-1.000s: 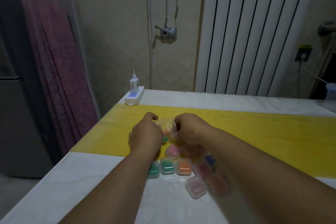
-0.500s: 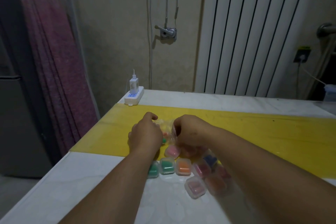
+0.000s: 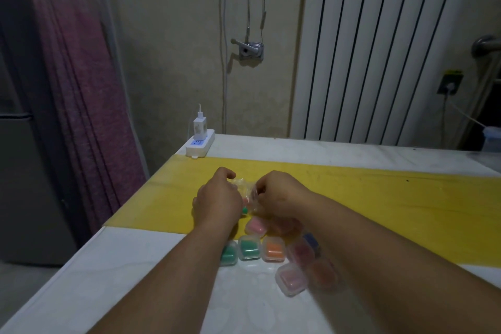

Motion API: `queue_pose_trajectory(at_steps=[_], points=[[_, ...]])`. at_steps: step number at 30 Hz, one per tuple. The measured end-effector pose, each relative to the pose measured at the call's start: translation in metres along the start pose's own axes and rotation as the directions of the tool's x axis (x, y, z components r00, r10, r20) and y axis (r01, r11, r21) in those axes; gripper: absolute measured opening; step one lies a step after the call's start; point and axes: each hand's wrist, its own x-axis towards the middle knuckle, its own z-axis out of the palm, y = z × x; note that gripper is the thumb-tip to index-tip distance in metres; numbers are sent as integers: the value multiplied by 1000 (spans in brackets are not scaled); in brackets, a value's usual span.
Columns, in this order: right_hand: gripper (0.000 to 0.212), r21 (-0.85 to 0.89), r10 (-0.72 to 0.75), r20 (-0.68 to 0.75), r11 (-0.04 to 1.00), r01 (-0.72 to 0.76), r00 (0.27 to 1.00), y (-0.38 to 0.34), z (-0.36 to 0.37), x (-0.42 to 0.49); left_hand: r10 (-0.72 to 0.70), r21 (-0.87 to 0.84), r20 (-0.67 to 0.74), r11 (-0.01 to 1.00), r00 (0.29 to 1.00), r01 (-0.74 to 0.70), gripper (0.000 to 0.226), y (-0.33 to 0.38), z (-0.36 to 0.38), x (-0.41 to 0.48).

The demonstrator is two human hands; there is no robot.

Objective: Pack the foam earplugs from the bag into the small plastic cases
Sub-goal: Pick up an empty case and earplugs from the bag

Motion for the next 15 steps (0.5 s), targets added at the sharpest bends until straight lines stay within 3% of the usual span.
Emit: queue_pose_trajectory(at_steps=[4, 9, 15], points=[[12, -88, 4, -37, 996, -7, 999, -5, 6, 2, 15, 6, -5, 1000, 1000, -15, 24, 1, -1, -1], [28, -119, 44, -34, 992, -48, 998, -10, 15, 5, 21, -1, 7, 1000, 1000, -21, 27, 1, -2, -2], [25, -149, 35, -67, 988, -44, 997, -11, 12, 3, 19, 37, -9, 999, 1000, -19, 29, 3, -4, -4]])
